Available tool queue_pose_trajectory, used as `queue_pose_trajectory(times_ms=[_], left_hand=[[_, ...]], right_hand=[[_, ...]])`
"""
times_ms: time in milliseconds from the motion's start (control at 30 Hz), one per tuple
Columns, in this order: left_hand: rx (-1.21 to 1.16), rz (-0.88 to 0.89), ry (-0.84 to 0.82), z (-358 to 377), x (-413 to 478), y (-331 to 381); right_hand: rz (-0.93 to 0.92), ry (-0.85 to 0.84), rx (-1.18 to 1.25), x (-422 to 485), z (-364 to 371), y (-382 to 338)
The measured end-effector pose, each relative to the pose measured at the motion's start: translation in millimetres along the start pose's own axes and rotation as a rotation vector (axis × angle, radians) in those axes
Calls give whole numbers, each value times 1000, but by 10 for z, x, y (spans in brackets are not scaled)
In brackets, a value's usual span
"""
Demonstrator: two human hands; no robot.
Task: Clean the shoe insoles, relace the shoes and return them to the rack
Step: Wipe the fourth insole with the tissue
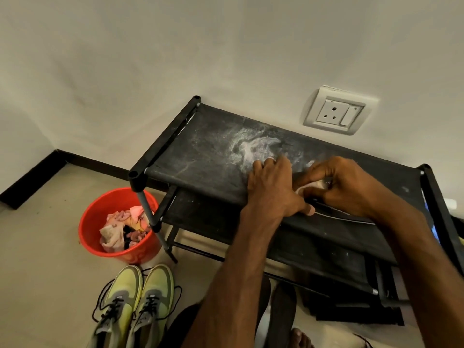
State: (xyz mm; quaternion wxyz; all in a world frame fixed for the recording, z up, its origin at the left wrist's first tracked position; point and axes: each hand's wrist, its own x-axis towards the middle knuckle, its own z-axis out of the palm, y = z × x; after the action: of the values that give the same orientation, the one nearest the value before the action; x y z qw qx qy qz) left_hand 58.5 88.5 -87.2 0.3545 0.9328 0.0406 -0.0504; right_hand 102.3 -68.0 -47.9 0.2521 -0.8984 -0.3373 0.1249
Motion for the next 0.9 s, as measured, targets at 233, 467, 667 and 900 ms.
queue_pose_trajectory(times_ms=[233, 467, 667, 900], left_hand=[[18, 18, 20, 13, 6, -13], [35, 12, 15, 16, 5, -4], [38, 22, 17, 12, 8, 6], [49, 14, 5, 1, 2, -4]], right_hand=[[247, 343, -81, 145, 134, 239], [98, 119, -1, 45, 19, 174], [159, 132, -48, 15, 1, 134], [216, 207, -113, 89, 55, 169]])
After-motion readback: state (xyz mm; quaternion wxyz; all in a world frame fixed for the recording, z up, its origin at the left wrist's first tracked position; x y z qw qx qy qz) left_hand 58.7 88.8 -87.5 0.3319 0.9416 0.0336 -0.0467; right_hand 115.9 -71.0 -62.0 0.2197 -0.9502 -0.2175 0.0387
